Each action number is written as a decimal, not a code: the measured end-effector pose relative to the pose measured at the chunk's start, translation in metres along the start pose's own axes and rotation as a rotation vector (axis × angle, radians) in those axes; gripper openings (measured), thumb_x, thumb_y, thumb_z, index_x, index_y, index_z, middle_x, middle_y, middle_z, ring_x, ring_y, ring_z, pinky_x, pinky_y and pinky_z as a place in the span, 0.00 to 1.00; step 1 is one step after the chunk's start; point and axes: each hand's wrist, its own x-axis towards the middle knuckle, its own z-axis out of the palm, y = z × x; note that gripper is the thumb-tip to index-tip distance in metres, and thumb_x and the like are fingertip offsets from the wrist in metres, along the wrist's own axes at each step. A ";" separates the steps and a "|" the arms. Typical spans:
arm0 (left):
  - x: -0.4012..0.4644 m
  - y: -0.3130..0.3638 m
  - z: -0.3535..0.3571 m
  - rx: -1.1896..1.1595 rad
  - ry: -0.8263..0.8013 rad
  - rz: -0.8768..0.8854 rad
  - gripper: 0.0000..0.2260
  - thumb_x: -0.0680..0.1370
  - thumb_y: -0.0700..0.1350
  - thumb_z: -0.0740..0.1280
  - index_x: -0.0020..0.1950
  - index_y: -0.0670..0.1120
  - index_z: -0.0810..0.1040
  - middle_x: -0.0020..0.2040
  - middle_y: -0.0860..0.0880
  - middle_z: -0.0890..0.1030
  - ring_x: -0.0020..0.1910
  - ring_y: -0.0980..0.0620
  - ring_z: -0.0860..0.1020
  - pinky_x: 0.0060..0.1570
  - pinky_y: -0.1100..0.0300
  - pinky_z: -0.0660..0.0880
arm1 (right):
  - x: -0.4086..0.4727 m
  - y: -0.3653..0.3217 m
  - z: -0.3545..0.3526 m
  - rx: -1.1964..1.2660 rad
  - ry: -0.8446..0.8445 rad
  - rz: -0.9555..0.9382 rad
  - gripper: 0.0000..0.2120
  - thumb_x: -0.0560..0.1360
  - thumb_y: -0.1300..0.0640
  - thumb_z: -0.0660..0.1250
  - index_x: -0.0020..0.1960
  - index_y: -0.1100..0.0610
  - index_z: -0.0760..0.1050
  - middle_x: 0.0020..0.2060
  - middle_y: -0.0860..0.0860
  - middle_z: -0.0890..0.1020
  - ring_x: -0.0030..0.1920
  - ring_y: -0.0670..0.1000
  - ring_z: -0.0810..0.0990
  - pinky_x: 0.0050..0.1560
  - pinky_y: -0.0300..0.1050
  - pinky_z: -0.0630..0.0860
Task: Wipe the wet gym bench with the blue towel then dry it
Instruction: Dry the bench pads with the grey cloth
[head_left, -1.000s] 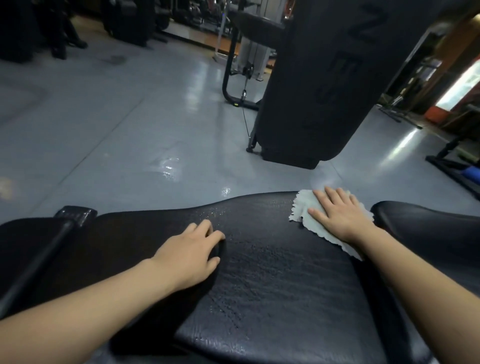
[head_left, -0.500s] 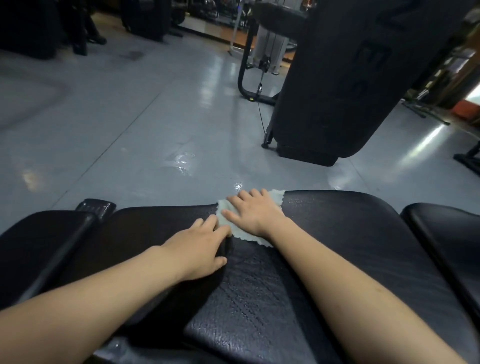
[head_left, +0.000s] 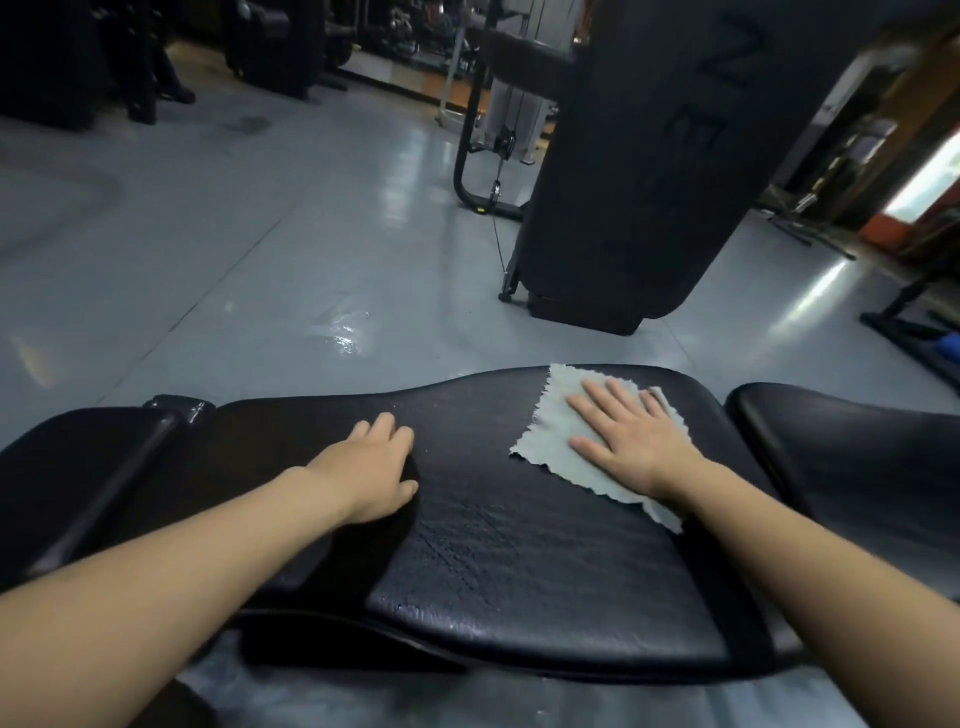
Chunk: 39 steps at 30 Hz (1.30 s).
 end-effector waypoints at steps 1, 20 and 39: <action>-0.002 0.002 0.000 -0.002 -0.005 -0.006 0.20 0.81 0.57 0.60 0.68 0.47 0.64 0.65 0.47 0.63 0.65 0.45 0.65 0.59 0.49 0.73 | -0.013 0.002 0.001 -0.007 -0.008 0.017 0.46 0.66 0.25 0.25 0.81 0.41 0.40 0.81 0.45 0.41 0.80 0.50 0.37 0.78 0.59 0.38; -0.010 -0.008 -0.006 -0.006 -0.128 0.027 0.26 0.80 0.49 0.63 0.76 0.48 0.59 0.72 0.45 0.59 0.71 0.39 0.62 0.64 0.44 0.71 | -0.151 -0.077 0.035 -0.205 0.132 -0.421 0.45 0.78 0.26 0.52 0.81 0.57 0.53 0.81 0.58 0.54 0.80 0.63 0.52 0.72 0.64 0.54; -0.039 -0.094 0.003 -0.034 -0.124 -0.152 0.31 0.79 0.59 0.65 0.78 0.57 0.57 0.73 0.48 0.60 0.71 0.43 0.63 0.67 0.47 0.69 | -0.043 -0.253 0.043 -0.100 0.120 -0.468 0.41 0.77 0.32 0.52 0.82 0.53 0.49 0.81 0.58 0.49 0.80 0.64 0.46 0.75 0.71 0.45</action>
